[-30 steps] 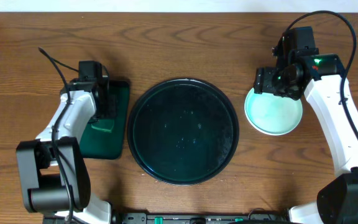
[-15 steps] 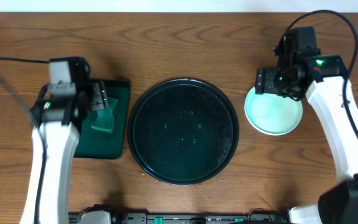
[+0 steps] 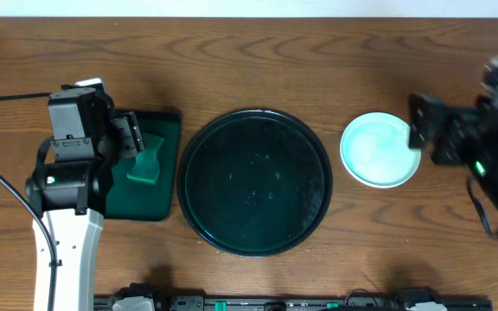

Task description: Clean dirty plates on tray and stack at the side

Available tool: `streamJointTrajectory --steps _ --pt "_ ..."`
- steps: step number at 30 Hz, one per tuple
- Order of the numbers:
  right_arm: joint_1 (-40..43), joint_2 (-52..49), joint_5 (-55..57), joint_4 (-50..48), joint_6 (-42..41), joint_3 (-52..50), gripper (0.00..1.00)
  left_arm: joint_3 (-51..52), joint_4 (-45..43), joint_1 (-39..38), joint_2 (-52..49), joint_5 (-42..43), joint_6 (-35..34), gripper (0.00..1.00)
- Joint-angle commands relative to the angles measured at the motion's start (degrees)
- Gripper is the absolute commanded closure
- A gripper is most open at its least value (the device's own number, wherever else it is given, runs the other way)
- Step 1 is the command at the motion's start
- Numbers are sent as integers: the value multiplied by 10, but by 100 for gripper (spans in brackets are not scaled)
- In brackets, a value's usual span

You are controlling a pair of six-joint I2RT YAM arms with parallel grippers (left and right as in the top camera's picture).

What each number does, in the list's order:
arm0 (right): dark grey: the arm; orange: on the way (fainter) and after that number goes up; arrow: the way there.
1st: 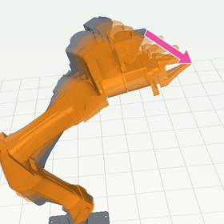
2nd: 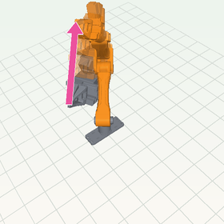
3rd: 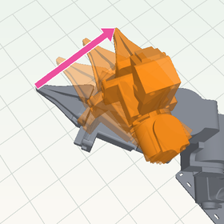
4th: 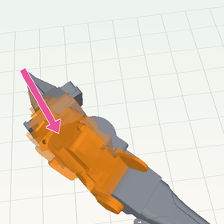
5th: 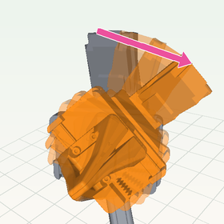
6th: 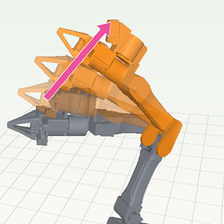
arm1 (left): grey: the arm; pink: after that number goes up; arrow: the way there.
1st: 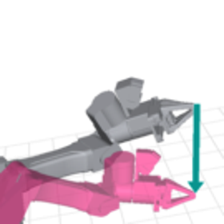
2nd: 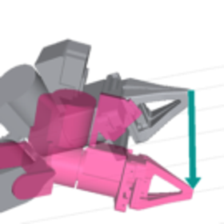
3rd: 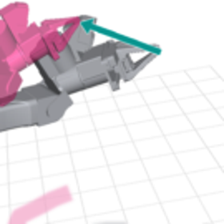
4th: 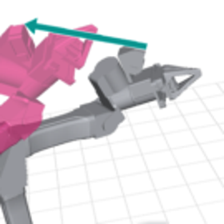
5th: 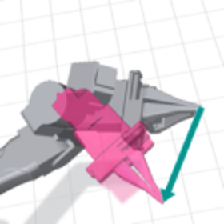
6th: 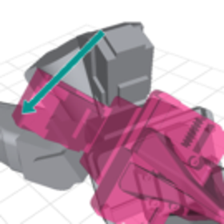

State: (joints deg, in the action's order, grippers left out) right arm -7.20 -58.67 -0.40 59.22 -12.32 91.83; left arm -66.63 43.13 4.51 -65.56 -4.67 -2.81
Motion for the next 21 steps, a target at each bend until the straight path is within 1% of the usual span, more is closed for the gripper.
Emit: streamJointTrajectory --steps 1,6,9,11,13,17,19,20,21 --pt "-3 45 10 5 8 1 1 -4 1 3 1 -3 -5 21" --pt "-3 95 5 15 5 0 1 -3 1 3 1 -3 -5 21" --pt "-3 101 29 18 6 -3 1 -3 1 3 1 -3 -5 21" --pt "-4 99 50 10 7 -17 1 -4 1 3 1 -3 -5 21" --pt "1 105 76 -17 6 -57 1 -3 1 3 1 -3 -5 21" --pt "6 153 97 -153 9 -205 1 -3 1 3 1 -3 -5 21" --pt "7 195 98 -236 30 -296 1 -3 1 3 1 -3 -5 21" --pt "9 238 98 -315 41 -380 1 -3 1 3 1 -3 -5 21" --pt "10 260 93 -349 46 -418 1 -3 1 3 1 -3 -5 21"
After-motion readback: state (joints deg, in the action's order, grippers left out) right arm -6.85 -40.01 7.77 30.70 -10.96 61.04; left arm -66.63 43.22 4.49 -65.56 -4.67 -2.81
